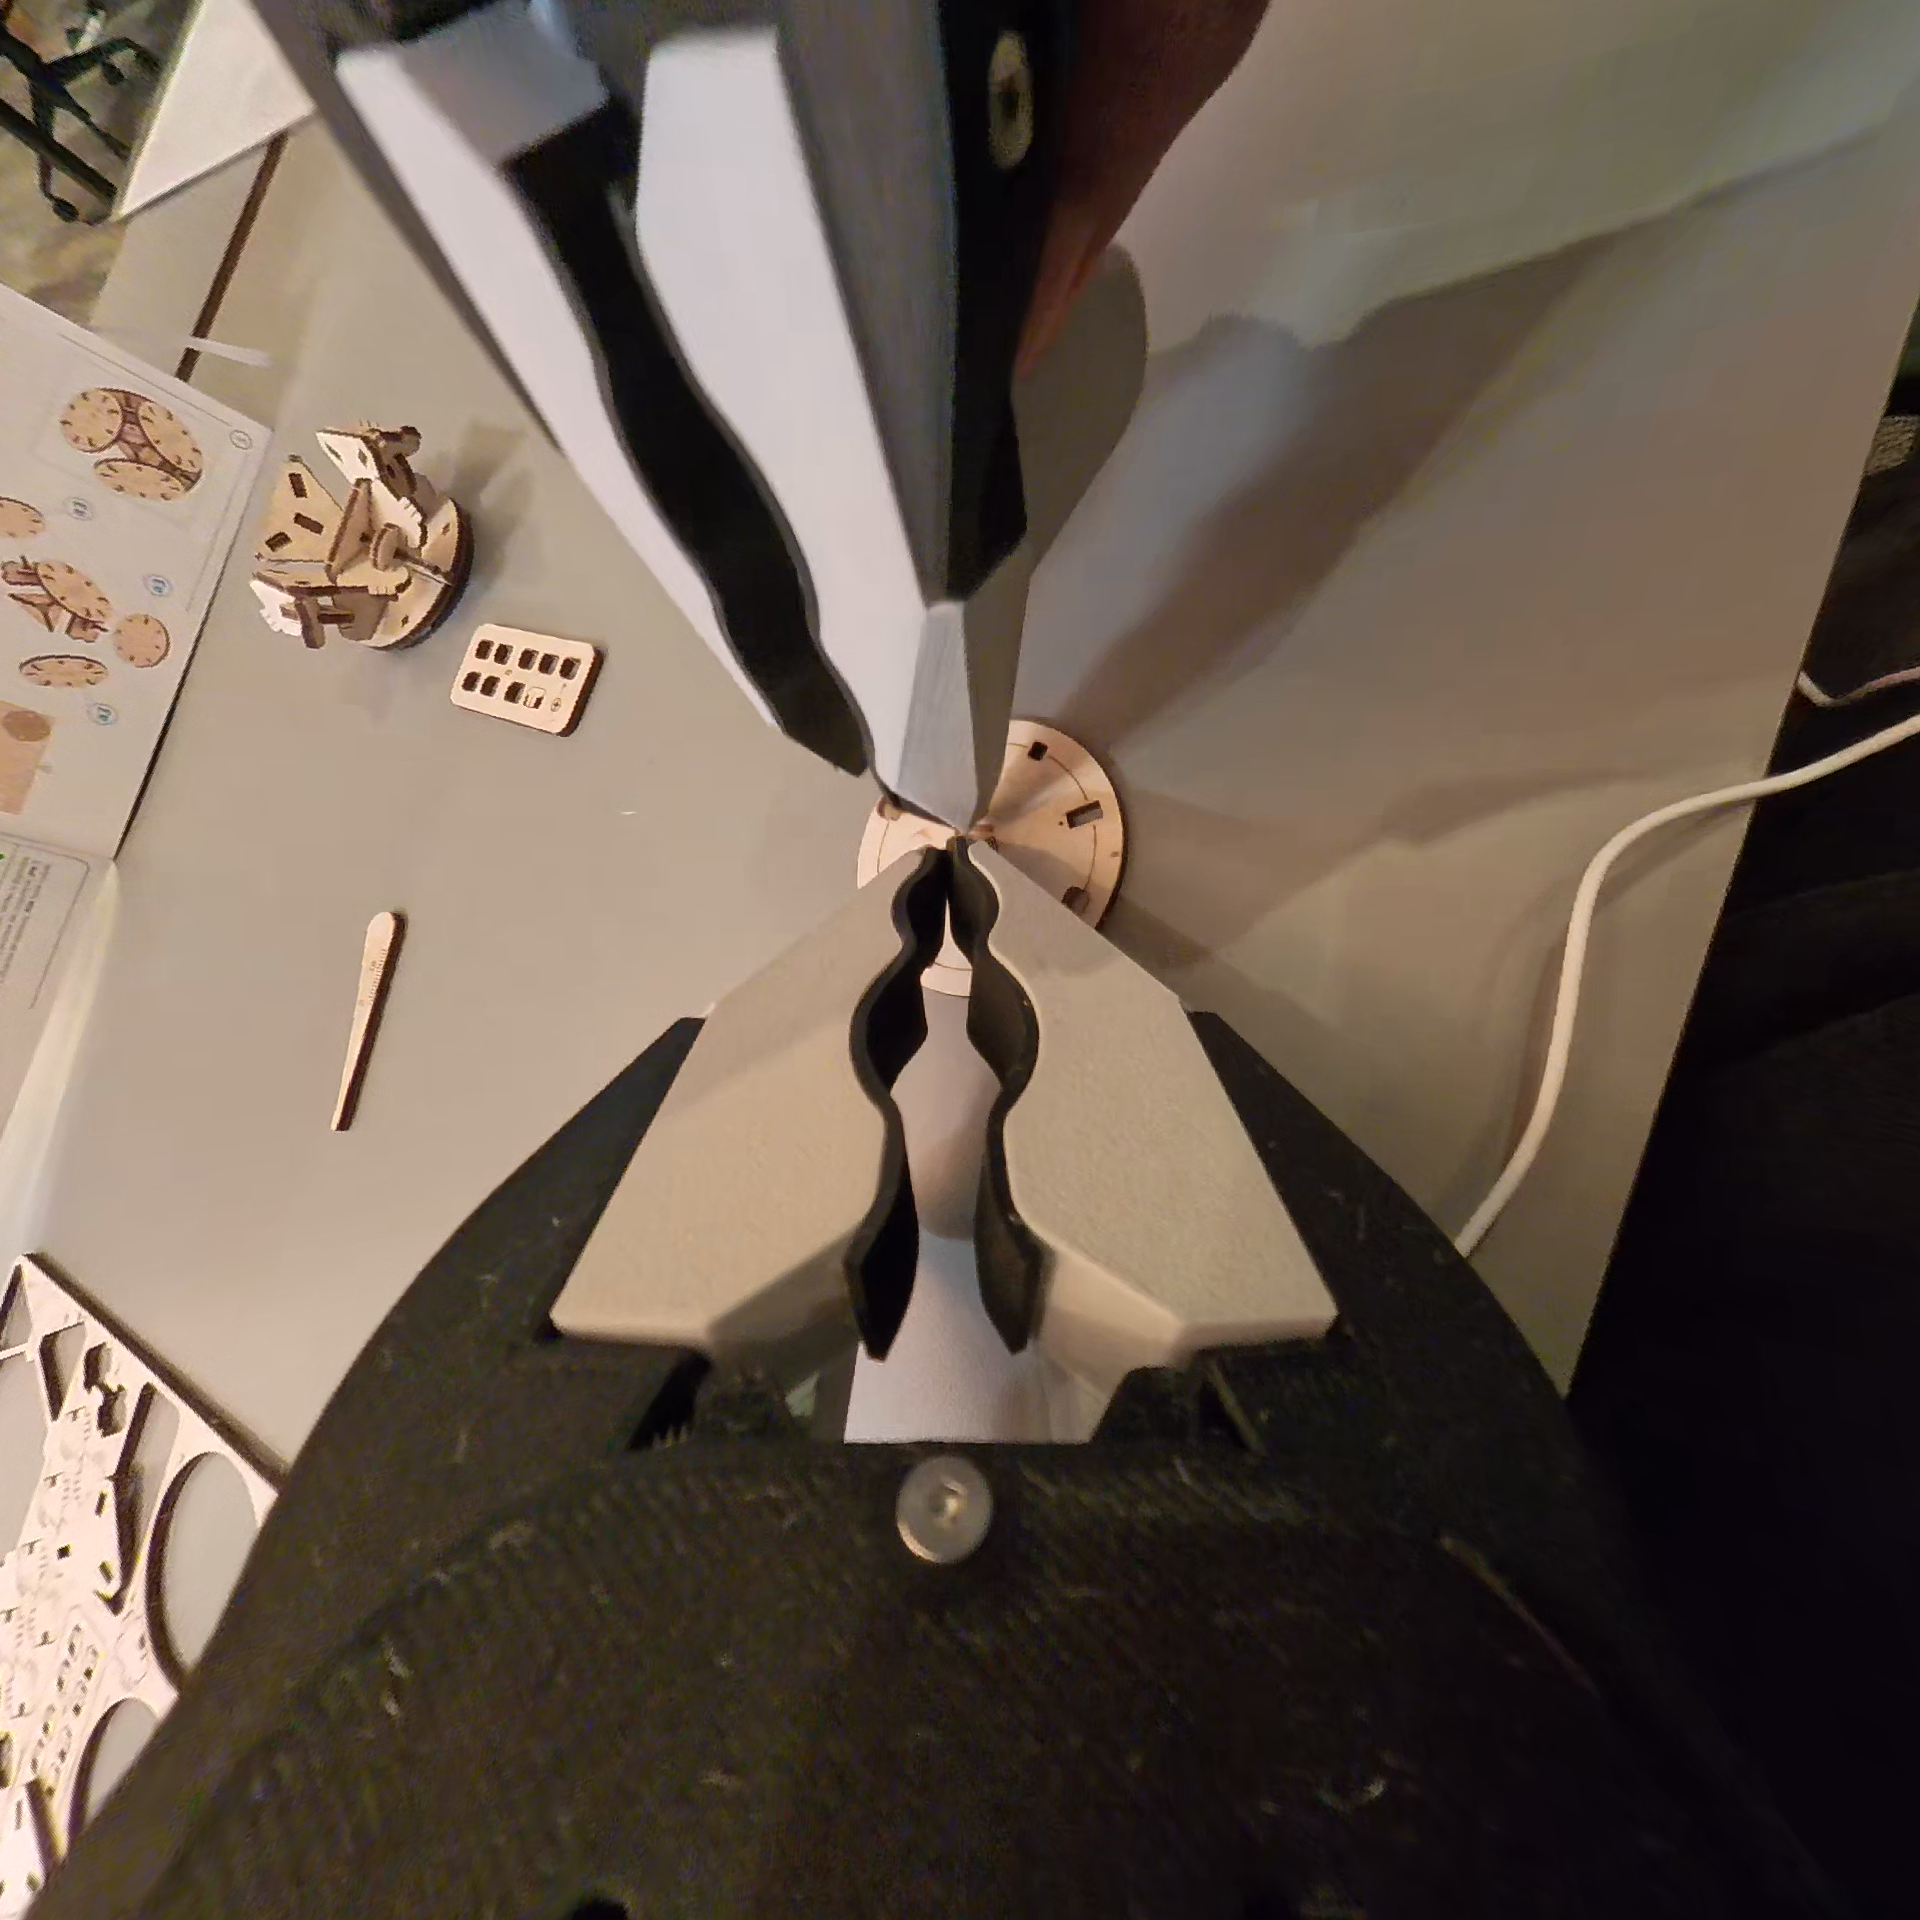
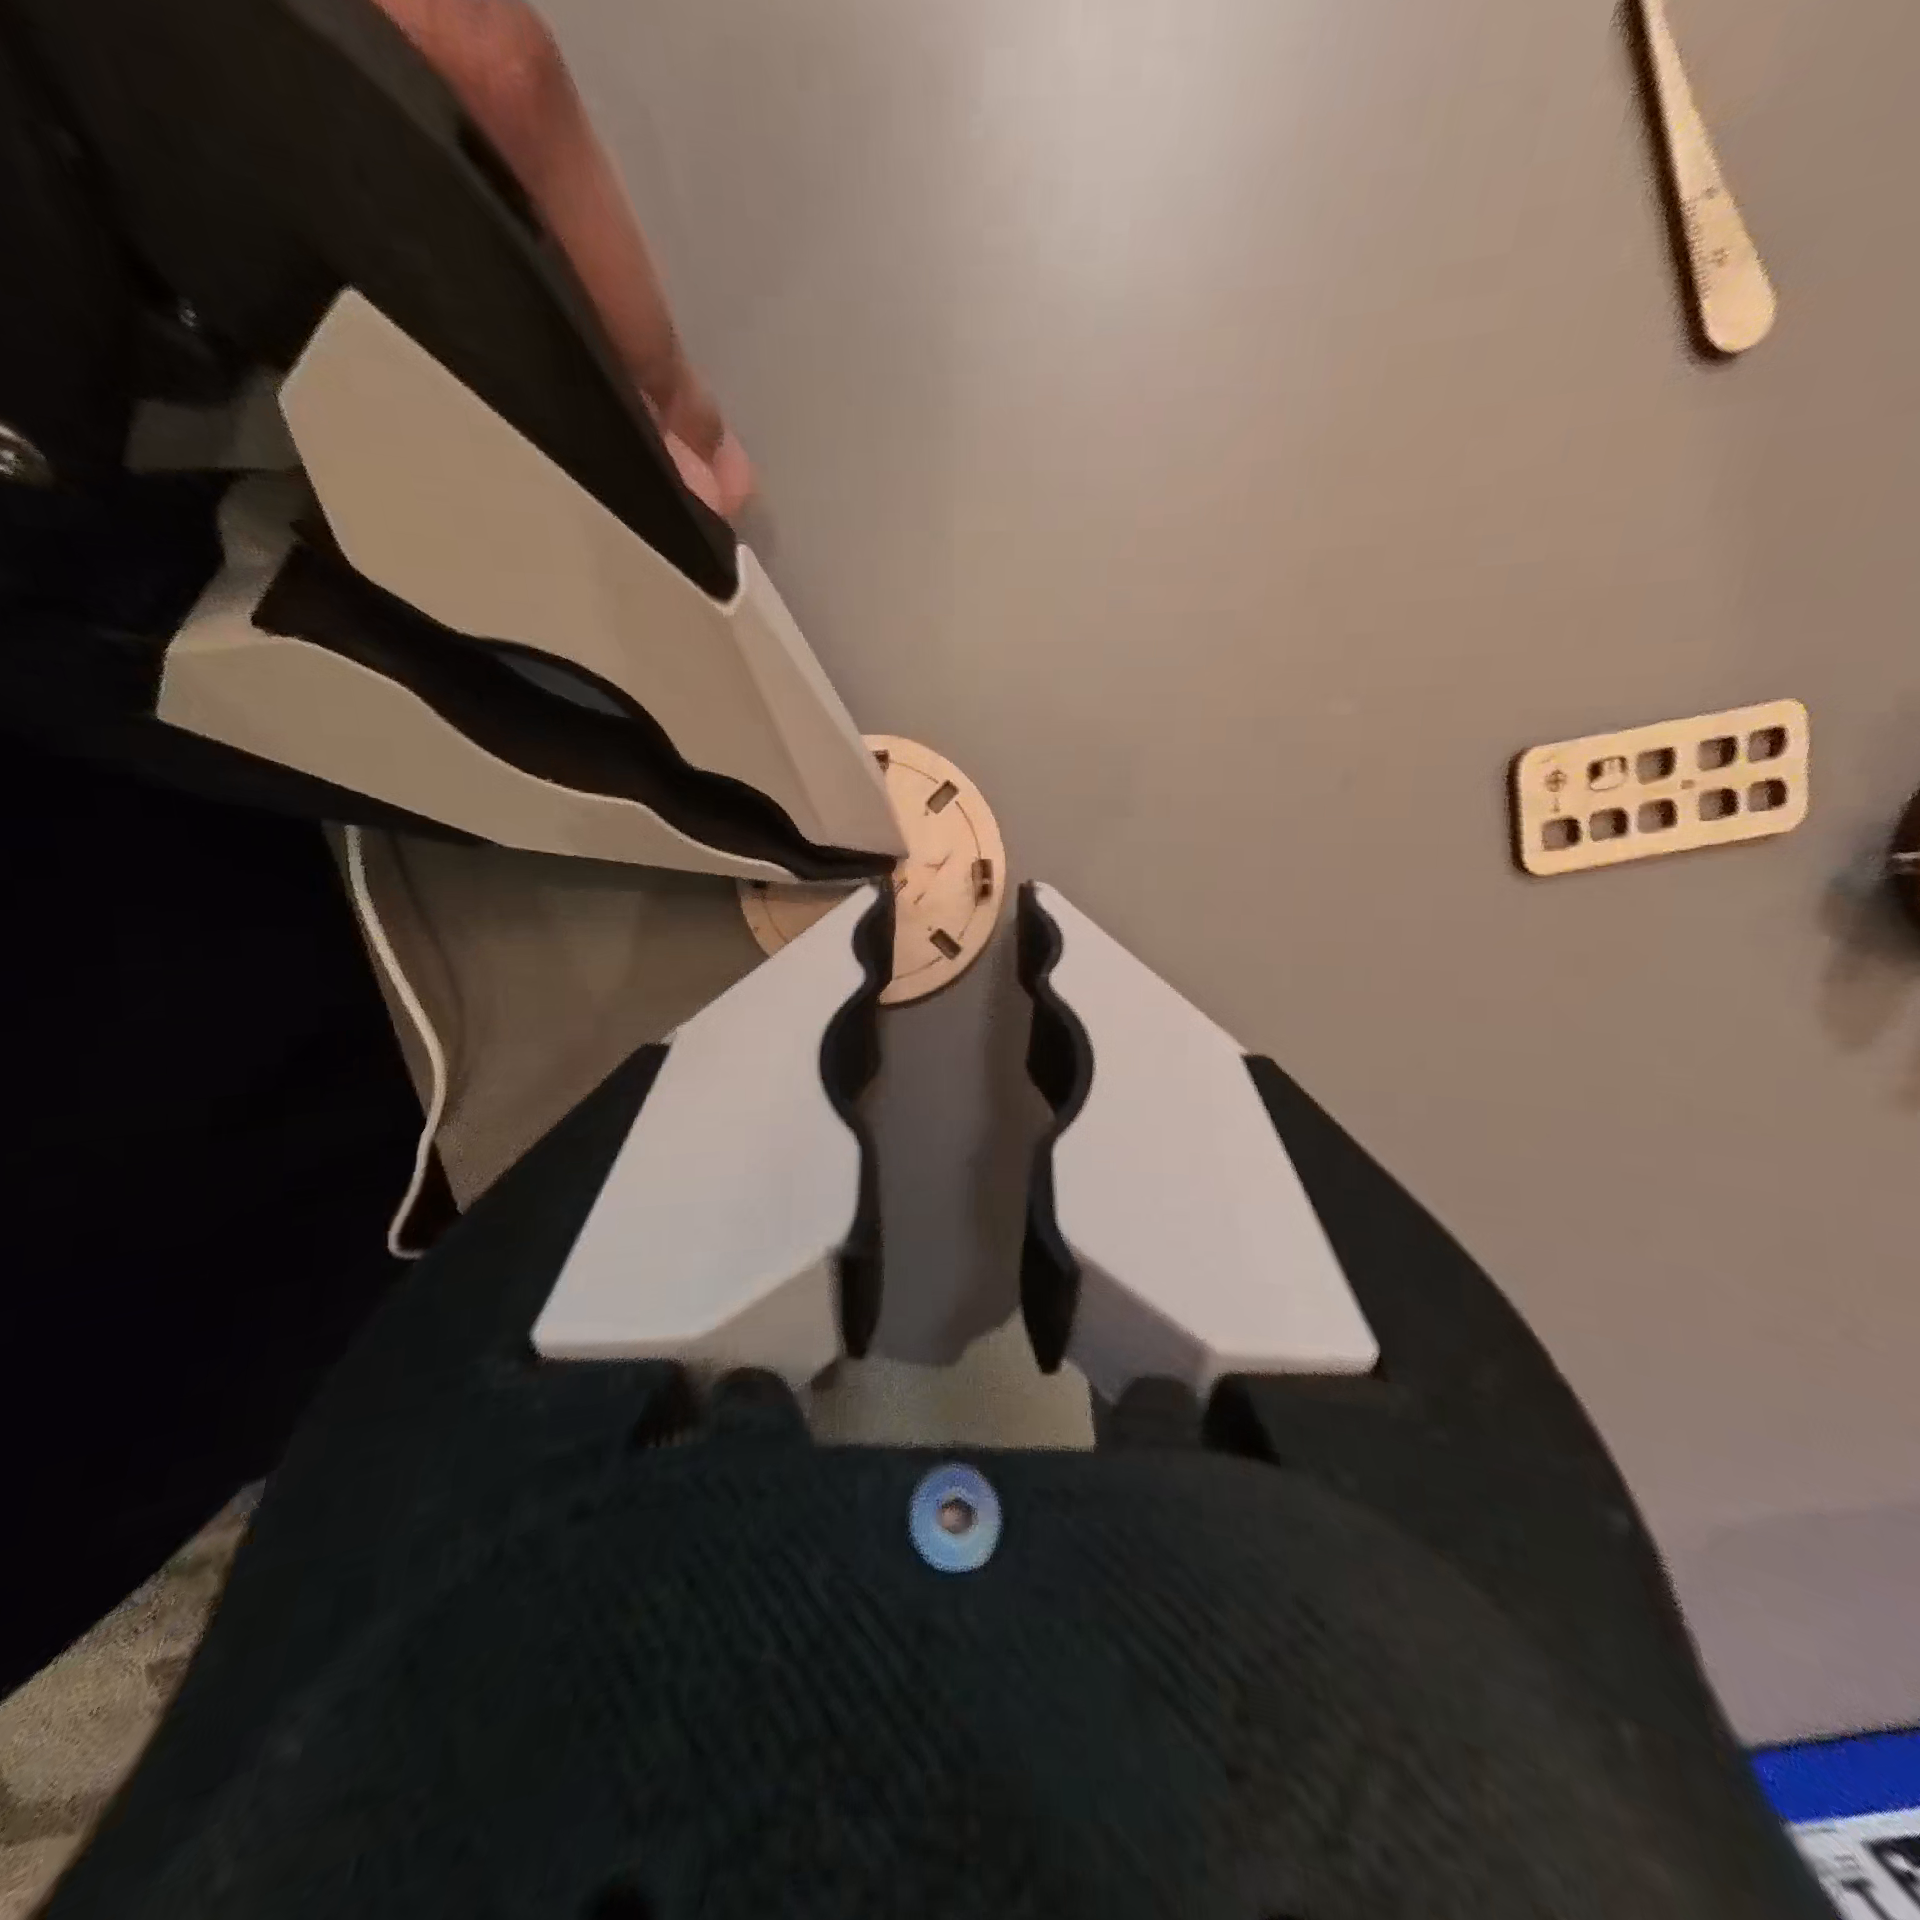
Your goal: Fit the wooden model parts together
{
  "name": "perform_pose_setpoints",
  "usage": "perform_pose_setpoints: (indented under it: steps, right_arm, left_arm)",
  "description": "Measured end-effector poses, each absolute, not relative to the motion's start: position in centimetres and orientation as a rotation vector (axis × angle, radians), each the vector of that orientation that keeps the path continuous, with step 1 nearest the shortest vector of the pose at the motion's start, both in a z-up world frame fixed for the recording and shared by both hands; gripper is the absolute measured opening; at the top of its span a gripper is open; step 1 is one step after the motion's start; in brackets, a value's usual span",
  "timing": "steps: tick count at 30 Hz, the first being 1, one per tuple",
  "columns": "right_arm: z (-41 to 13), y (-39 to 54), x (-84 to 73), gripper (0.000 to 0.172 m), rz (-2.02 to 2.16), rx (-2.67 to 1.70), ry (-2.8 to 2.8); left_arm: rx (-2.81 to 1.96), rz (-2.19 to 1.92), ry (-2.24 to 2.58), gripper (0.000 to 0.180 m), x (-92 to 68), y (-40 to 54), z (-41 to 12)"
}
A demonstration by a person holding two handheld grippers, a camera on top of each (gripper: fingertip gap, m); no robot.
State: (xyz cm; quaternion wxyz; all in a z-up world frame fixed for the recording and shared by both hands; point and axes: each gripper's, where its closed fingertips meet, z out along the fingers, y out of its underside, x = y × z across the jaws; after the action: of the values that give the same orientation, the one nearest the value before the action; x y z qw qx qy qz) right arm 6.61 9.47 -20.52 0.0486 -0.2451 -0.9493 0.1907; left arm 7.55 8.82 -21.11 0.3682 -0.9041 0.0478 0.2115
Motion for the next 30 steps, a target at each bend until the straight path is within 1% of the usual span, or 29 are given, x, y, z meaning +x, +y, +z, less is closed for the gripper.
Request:
perform_pose_setpoints:
  steps: [6,8,13,15,17,20,21,23,26,27,30]
  right_arm:
    - [-20.6,9.2,6.9,0.017,0.527,-0.627,-2.966]
    - [-20.9,9.2,7.1,0.021,0.503,-0.605,-2.998]
    - [-20.9,9.2,7.2,0.023,0.484,-0.572,-3.045]
    - [-20.9,9.1,7.5,0.028,0.459,-0.557,-3.065]
    - [-20.8,8.9,7.9,0.038,0.453,-0.534,-3.081]
    - [-20.9,8.1,8.6,0.058,0.509,-0.535,-3.093]
    - [-20.9,8.0,8.7,0.060,0.519,-0.534,-3.087]
    - [-20.9,8.0,8.7,0.061,0.524,-0.528,-3.069]
    - [-21.1,8.3,8.4,0.048,0.489,-0.466,-3.024]
    - [-21.1,8.3,8.4,0.047,0.486,-0.447,-3.018]
    - [-21.0,8.3,8.4,0.047,0.497,-0.446,-3.029]
  left_arm:
    - [-2.322,0.537,0.120,0.002,7.6,8.8,-21.1]
    - [-2.323,0.533,0.119,0.002,7.6,8.8,-21.1]
    - [-2.323,0.524,0.115,0.001,7.6,8.8,-21.1]
    - [-2.326,0.507,0.108,0.001,7.6,8.8,-21.1]
    - [-2.328,0.489,0.101,0.001,7.6,8.8,-21.1]
    - [-2.327,0.479,0.098,0.001,7.6,8.8,-21.1]
    - [-2.326,0.485,0.101,0.001,7.6,8.8,-21.1]
    - [-2.321,0.508,0.121,0.001,7.6,8.7,-21.0]
    - [-2.331,0.526,0.197,0.001,7.6,8.1,-21.0]
    - [-2.343,0.511,0.222,0.001,7.6,7.9,-21.0]
    - [-2.335,0.384,0.278,0.000,8.3,7.5,-20.6]
